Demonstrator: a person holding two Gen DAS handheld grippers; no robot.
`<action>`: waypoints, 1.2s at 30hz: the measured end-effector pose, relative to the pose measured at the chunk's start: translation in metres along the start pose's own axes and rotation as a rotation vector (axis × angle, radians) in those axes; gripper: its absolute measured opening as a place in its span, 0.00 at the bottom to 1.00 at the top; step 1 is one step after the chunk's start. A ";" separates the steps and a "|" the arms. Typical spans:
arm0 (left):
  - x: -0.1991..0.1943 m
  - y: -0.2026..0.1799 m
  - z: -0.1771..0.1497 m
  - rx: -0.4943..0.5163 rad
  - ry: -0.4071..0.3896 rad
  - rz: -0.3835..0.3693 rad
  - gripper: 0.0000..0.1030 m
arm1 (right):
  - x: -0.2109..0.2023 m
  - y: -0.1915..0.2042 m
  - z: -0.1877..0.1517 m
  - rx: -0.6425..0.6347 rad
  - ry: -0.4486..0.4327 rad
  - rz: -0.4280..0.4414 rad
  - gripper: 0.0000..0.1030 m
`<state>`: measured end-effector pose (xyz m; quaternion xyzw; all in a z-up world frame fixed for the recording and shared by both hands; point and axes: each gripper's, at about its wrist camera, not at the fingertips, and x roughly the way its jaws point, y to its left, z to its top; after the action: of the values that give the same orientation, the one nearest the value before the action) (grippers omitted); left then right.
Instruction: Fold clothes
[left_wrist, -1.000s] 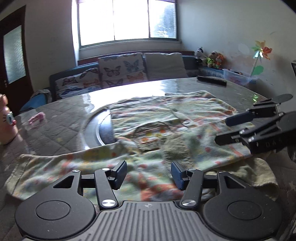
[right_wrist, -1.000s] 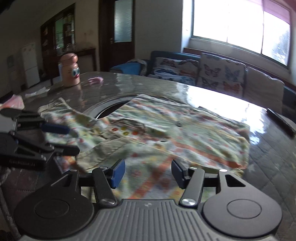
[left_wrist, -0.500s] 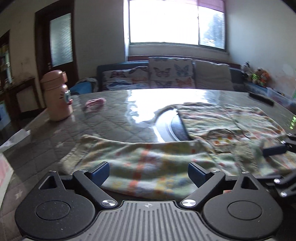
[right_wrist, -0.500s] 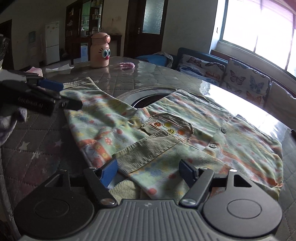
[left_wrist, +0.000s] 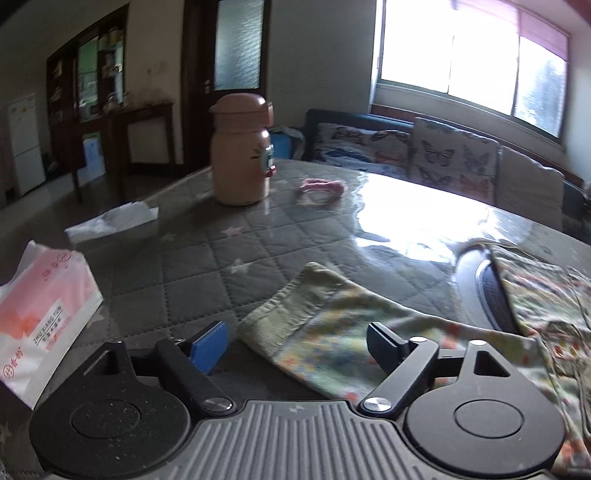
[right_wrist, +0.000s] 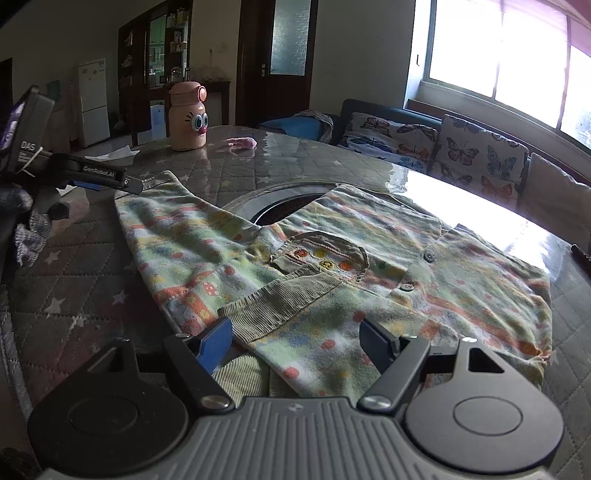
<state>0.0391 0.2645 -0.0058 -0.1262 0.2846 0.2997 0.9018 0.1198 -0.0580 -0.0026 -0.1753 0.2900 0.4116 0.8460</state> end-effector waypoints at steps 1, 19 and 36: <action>0.003 0.003 0.001 -0.016 0.011 0.009 0.76 | -0.001 -0.001 -0.001 0.004 -0.001 -0.001 0.75; -0.033 -0.021 0.017 -0.086 -0.036 -0.178 0.09 | -0.021 -0.021 -0.012 0.125 -0.025 -0.020 0.75; -0.109 -0.202 -0.013 0.190 0.003 -0.786 0.09 | -0.061 -0.099 -0.041 0.417 -0.090 -0.133 0.60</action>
<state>0.0854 0.0492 0.0597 -0.1422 0.2426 -0.0959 0.9549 0.1546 -0.1755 0.0101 0.0034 0.3184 0.2934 0.9014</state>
